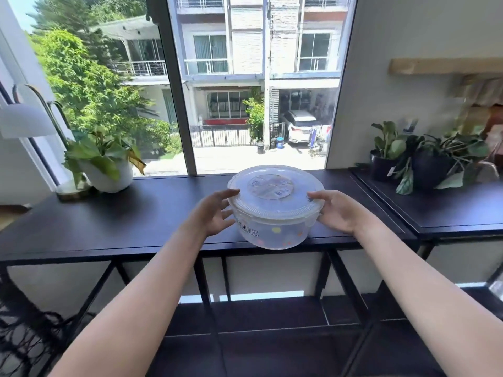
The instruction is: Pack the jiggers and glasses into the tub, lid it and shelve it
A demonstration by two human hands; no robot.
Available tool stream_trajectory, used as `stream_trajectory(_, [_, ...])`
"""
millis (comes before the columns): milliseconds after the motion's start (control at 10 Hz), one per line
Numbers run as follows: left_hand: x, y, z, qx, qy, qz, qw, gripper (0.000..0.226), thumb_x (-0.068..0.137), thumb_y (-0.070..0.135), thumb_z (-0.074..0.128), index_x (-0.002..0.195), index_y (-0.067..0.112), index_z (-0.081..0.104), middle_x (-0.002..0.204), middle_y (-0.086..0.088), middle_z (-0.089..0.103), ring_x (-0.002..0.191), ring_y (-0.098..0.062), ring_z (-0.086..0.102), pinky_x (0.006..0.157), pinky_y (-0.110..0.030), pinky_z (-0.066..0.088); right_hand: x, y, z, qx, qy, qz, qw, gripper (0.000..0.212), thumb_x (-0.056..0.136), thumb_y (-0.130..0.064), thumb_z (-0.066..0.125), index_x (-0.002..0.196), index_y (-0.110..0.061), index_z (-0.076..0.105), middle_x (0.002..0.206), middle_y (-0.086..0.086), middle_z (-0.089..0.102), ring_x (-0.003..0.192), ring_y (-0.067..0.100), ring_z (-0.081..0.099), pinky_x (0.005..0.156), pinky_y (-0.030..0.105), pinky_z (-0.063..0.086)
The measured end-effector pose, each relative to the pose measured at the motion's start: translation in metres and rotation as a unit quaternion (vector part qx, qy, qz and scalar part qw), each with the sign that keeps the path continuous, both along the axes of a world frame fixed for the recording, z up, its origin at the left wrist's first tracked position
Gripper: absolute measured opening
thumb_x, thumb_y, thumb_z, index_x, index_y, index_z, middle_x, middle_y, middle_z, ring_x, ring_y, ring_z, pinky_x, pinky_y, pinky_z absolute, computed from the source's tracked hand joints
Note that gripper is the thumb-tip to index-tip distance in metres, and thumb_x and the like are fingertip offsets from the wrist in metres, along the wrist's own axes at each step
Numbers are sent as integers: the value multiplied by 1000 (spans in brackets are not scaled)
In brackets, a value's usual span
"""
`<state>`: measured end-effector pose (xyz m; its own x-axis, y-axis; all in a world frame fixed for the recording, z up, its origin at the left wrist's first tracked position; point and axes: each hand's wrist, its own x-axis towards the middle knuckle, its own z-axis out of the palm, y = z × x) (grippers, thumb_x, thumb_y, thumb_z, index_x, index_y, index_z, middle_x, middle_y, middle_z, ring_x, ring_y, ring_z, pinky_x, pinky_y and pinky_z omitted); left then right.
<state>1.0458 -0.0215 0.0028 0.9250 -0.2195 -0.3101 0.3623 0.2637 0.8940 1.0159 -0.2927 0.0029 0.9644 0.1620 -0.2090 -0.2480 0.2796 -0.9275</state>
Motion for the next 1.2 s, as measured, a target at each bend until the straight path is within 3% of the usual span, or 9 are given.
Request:
stream_trajectory(100, [28, 6, -5, 3, 13, -24, 1000, 29, 84, 16, 63, 113, 13, 58, 104, 0, 62, 112, -24, 54, 111, -48, 35, 29, 0, 3, -9, 34, -2, 999, 49, 85, -6, 57, 133, 1, 47, 119, 12, 55, 105, 23, 53, 102, 36, 39])
stream_trajectory(200, [46, 6, -8, 7, 20, -39, 999, 29, 85, 16, 63, 114, 12, 58, 110, 0, 60, 113, -23, 55, 110, -49, 37, 44, -2, 3, -18, 57, -2, 998, 50, 85, -6, 57, 134, -1, 46, 124, 13, 51, 107, 23, 52, 105, 39, 38])
stream_trajectory(400, [80, 2, -7, 10, 33, -48, 998, 19, 86, 16, 62, 105, 14, 61, 103, 4, 63, 107, -21, 57, 107, -48, 40, 72, -5, 4, -11, 76, 0, 997, 46, 87, -4, 53, 132, -3, 47, 120, 12, 52, 99, 22, 55, 101, 41, 41])
stream_trajectory(500, [94, -2, -4, 12, 38, -40, 998, 16, 86, 15, 61, 102, 15, 61, 96, 5, 63, 100, -20, 58, 107, -47, 40, 90, -8, 5, -15, 88, 0, 996, 40, 86, -3, 54, 126, -6, 51, 110, 9, 58, 89, 19, 60, 91, 38, 48])
stream_trajectory(700, [105, -3, 0, 14, 49, 0, 999, 23, 87, 15, 59, 110, 14, 58, 95, 4, 63, 108, -22, 55, 107, -46, 40, 121, -6, 8, -29, 95, 13, 995, 22, 87, -4, 54, 108, -7, 56, 103, 8, 57, 89, 20, 57, 102, 42, 41])
stream_trajectory(900, [106, 2, 1, 26, 46, 27, 998, 24, 87, 15, 59, 111, 14, 58, 97, 4, 62, 108, -22, 55, 104, -45, 43, 138, 0, 10, -48, 103, 24, 993, 7, 88, -6, 54, 93, -8, 57, 92, 7, 58, 85, 19, 57, 95, 42, 45])
stream_trajectory(1000, [106, 2, 0, 34, 41, 25, 998, 20, 88, 16, 58, 108, 15, 59, 102, 3, 62, 109, -23, 55, 97, -42, 46, 142, 0, 7, -47, 104, 20, 993, 10, 88, -6, 53, 96, -9, 58, 91, 7, 59, 83, 19, 58, 93, 43, 46])
stream_trajectory(1100, [103, 1, 1, 49, 35, 33, 998, 25, 87, 20, 60, 112, 15, 60, 114, 1, 63, 123, -25, 51, 90, -42, 46, 139, 5, 6, -40, 106, 5, 994, 13, 87, -6, 54, 98, -10, 59, 88, 6, 60, 82, 18, 59, 100, 45, 42])
stream_trajectory(1200, [99, 2, 0, 90, 21, 66, 994, 45, 85, 29, 64, 126, 13, 53, 128, -1, 54, 127, -26, 47, 90, -43, 47, 136, 5, 7, -66, 96, -28, 993, 18, 86, -10, 57, 104, -11, 57, 93, 4, 61, 86, 18, 59, 104, 43, 38])
